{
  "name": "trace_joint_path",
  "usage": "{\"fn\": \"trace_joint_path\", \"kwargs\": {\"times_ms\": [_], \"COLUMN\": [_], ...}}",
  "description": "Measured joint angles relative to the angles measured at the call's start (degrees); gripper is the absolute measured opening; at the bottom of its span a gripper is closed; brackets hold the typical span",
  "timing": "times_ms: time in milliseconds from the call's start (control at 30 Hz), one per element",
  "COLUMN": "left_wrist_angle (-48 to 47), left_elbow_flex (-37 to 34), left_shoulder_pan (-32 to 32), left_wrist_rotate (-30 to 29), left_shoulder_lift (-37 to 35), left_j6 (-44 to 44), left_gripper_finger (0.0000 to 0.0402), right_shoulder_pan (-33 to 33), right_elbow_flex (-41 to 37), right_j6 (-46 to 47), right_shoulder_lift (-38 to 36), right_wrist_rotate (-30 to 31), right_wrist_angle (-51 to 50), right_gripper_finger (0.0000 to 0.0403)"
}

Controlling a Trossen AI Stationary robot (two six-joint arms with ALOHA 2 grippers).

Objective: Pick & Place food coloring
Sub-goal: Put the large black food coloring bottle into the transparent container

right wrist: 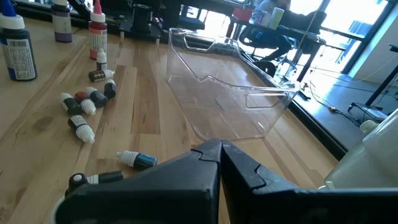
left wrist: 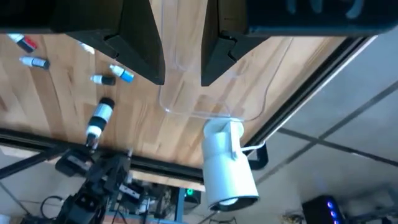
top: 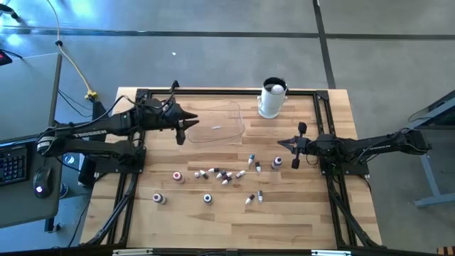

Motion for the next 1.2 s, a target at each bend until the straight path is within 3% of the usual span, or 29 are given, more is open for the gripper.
{"fn": "trace_joint_path", "kwargs": {"times_ms": [1200], "left_wrist_angle": [1.6], "left_elbow_flex": [0.0], "left_shoulder_pan": [0.0], "left_wrist_rotate": [1.1], "left_shoulder_lift": [-1.0], "left_j6": [0.2], "left_gripper_finger": [0.0104], "right_shoulder_pan": [0.0], "right_elbow_flex": [0.0], "right_j6": [0.0], "right_shoulder_lift": [0.0], "right_wrist_rotate": [0.0], "right_wrist_angle": [0.0], "right_gripper_finger": [0.0002]}}
